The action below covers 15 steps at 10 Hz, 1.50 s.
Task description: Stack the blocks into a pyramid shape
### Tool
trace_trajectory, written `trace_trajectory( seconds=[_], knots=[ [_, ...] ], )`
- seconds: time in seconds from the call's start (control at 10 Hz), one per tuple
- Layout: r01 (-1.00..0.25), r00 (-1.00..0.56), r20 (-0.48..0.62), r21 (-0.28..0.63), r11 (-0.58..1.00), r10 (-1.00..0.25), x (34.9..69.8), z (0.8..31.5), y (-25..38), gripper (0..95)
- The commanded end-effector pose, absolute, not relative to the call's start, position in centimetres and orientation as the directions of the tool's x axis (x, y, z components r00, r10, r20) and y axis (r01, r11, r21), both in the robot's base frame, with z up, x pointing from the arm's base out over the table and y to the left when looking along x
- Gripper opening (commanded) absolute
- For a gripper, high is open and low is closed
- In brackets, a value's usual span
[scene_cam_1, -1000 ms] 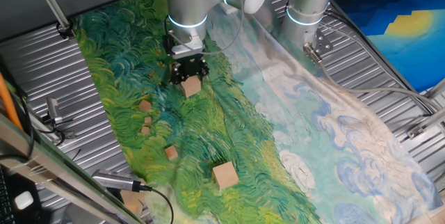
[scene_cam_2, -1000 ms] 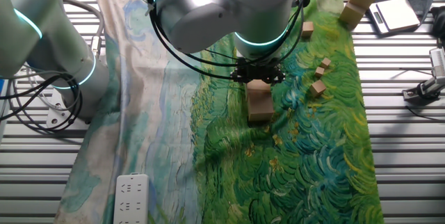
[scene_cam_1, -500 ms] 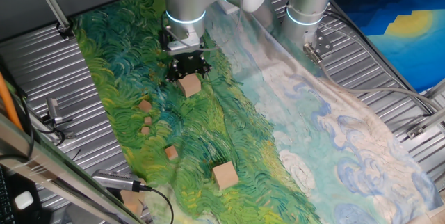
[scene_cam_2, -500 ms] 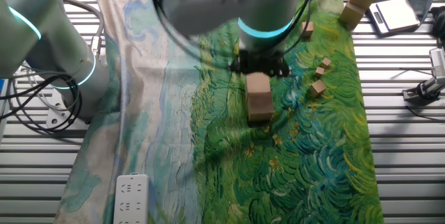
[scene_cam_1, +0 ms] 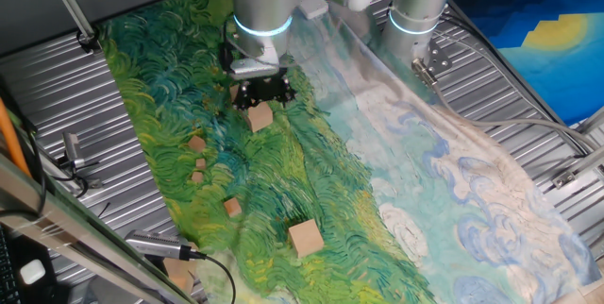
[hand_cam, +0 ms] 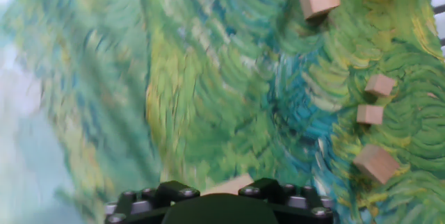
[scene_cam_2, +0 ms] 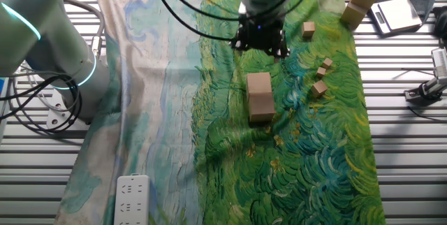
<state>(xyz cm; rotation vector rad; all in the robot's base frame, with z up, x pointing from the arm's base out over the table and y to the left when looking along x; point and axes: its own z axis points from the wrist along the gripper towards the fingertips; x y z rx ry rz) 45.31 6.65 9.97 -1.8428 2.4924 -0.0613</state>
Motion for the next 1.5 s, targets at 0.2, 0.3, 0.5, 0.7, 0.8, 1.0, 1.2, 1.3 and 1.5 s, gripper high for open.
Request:
trace_trajectory(
  seconds=[0.2,0.3,0.5,0.7,0.8,1.0,1.2,1.3,1.5],
  knots=[
    [-0.931,-0.36,-0.001,-0.058,0.36,-0.933,45.8,9.2,9.4,0.0],
    [-0.925,-0.376,0.006,-0.061,0.375,-0.927,45.8,9.2,10.1,0.0],
    [-0.915,-0.4,0.027,-0.072,0.398,-0.916,45.8,8.9,11.2,0.0],
    [-0.916,-0.398,0.035,-0.075,0.395,-0.917,45.7,8.8,11.6,0.0],
    [-0.914,-0.403,0.039,-0.075,0.399,-0.914,45.7,8.8,11.8,0.0],
    [-0.917,-0.396,0.045,-0.077,0.392,-0.917,45.7,8.8,12.3,0.0],
    [-0.916,-0.398,0.043,-0.077,0.395,-0.916,45.7,8.8,12.3,0.0],
    [-0.915,-0.4,0.045,-0.077,0.396,-0.916,45.7,8.8,12.3,0.0],
    [-0.904,-0.423,0.041,-0.078,0.42,-0.905,45.7,8.8,12.3,0.0]
  ],
)
